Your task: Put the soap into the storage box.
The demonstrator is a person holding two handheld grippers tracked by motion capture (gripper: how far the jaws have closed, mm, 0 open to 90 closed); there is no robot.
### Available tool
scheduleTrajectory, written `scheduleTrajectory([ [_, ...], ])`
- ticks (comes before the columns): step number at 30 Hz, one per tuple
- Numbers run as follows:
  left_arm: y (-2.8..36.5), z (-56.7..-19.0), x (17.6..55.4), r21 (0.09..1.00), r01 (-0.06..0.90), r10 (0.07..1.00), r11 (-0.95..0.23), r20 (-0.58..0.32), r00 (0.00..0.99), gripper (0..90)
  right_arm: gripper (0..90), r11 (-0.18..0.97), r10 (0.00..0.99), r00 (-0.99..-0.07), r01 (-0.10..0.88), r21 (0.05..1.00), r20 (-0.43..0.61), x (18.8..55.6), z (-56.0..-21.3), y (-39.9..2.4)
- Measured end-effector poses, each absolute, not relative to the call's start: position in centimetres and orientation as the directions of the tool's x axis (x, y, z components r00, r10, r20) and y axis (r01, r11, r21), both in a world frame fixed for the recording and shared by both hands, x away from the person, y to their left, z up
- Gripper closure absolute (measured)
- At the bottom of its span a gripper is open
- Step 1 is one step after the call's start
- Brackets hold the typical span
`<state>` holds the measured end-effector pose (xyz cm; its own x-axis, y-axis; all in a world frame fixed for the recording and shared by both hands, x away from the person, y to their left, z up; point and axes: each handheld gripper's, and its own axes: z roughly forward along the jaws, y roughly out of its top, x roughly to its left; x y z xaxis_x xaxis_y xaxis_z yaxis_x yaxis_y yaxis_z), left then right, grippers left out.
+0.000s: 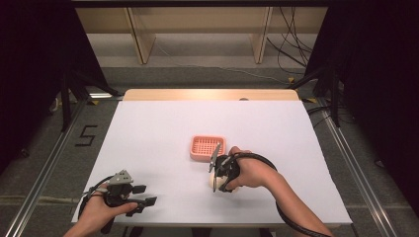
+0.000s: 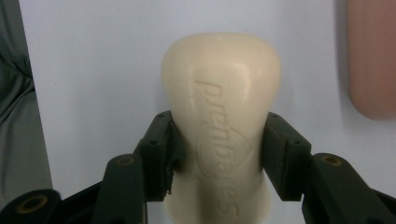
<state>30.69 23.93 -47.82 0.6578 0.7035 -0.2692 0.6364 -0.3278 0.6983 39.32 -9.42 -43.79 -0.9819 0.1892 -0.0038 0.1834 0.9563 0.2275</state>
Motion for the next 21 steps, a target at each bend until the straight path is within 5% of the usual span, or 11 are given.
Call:
scheduleTrajectory([
  [21,23.9,-47.8,30.7,0.698,0.636,0.702,-0.330,-0.269,0.660,34.0,50.5,0.954,0.218,-0.975,0.202,0.221,-0.052,40.7,-42.0,-9.4],
])
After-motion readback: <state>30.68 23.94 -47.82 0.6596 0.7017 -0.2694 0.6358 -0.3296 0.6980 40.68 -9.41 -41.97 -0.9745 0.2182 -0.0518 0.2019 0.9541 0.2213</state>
